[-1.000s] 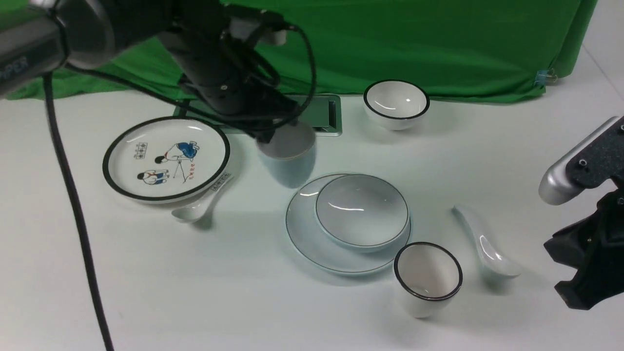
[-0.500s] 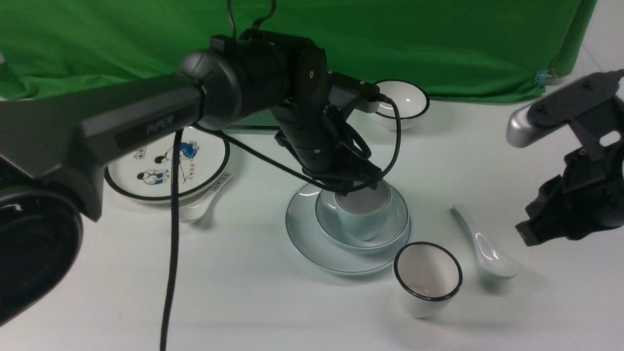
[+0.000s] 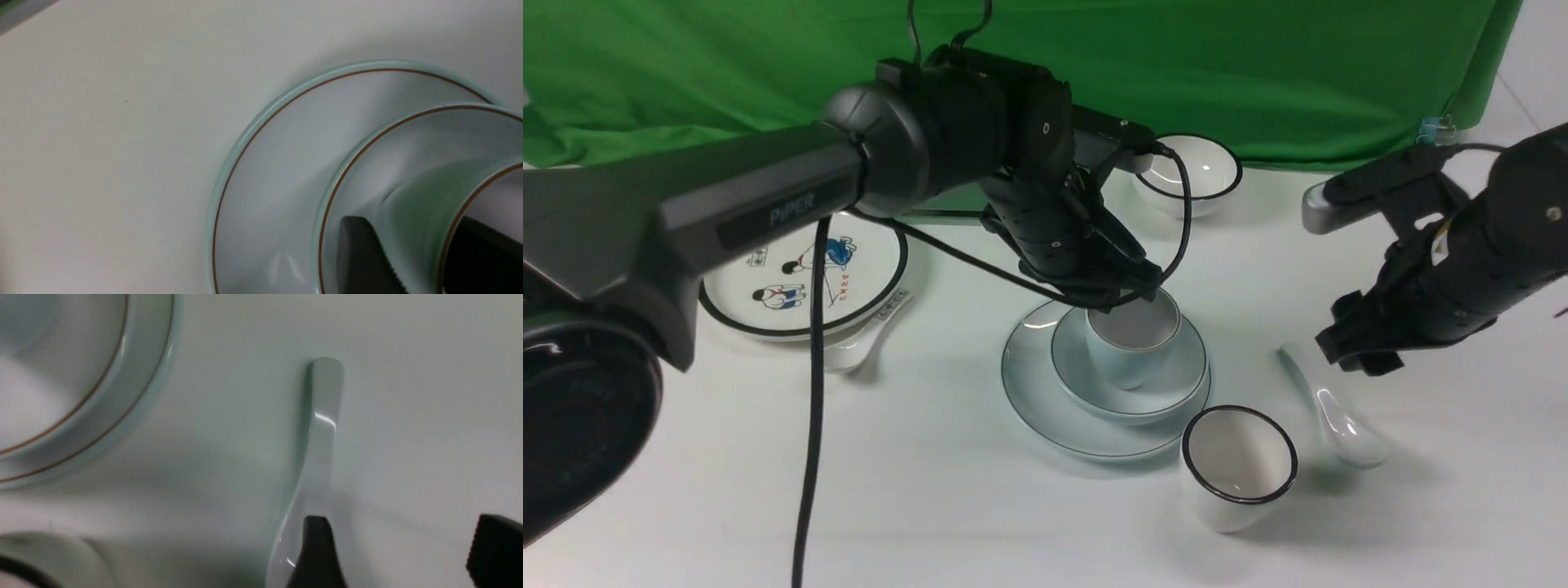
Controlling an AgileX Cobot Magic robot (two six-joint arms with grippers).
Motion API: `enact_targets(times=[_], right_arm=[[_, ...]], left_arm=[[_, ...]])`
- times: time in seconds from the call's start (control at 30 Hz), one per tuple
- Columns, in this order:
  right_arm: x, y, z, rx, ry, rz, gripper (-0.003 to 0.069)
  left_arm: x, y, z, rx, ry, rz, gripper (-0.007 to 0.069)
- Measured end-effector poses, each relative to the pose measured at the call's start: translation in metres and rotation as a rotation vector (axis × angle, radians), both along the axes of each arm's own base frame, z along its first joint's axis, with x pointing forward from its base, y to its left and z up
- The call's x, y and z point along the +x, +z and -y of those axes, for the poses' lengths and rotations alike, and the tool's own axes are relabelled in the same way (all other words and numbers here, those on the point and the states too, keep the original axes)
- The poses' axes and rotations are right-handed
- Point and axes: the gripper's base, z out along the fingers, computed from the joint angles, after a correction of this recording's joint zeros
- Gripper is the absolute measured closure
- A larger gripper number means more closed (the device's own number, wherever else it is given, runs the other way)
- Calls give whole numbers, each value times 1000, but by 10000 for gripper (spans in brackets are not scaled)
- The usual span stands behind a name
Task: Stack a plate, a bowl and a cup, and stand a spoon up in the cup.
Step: Use the left arm to put the blue teacup into the blue rice bowl in the middle, then use the right arm to grab a blue soup spoon
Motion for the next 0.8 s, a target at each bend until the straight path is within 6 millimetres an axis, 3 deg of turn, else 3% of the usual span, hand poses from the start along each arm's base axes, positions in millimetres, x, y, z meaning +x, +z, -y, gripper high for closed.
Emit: enact_targets(times=[0.07, 0.13, 0.17, 0.27, 0.3, 0.37, 0.4, 0.43, 0.47, 0.57, 0.63, 0.67, 0.77, 0.8], right_arm=[[5, -11, -2, -3, 2, -13, 157], [13, -32, -5, 3, -4, -42, 154], [13, -34, -5, 2, -4, -47, 154], [21, -55, -10, 24, -13, -63, 159], [24, -65, -13, 35, -10, -59, 173], [28, -71, -17, 46, -6, -45, 209], [30, -72, -17, 50, -7, -40, 242], [30, -72, -17, 51, -7, -37, 250], [31, -72, -18, 57, -5, -27, 321], [32, -71, -18, 53, -7, -35, 504], [33, -66, -18, 44, -3, -47, 498], [33, -57, -18, 39, 1, -43, 496], [32, -34, -18, 52, 5, 3, 496], [28, -7, -17, 86, 9, 78, 496]], left_arm=[[0, 6, 0, -4, 0, 11, 319], [-1, 28, -1, -21, -2, 43, 237], [-2, 30, -1, -22, -2, 46, 225], [-9, 74, -5, -73, -3, 123, 177], [-16, 103, -9, -104, -8, 187, 168], [-28, 133, -17, -132, -13, 253, 173], [-37, 151, -23, -138, -14, 292, 184], [-38, 153, -24, -134, -15, 297, 190], [-49, 170, -32, -123, -15, 331, 217], [-68, 195, -48, -85, -13, 379, 290], [-80, 208, -59, -43, -6, 403, 361], [-87, 215, -67, -13, -1, 410, 420], [-98, 224, -76, 19, 9, 423, 491], [-107, 223, -83, 37, 16, 420, 542]])
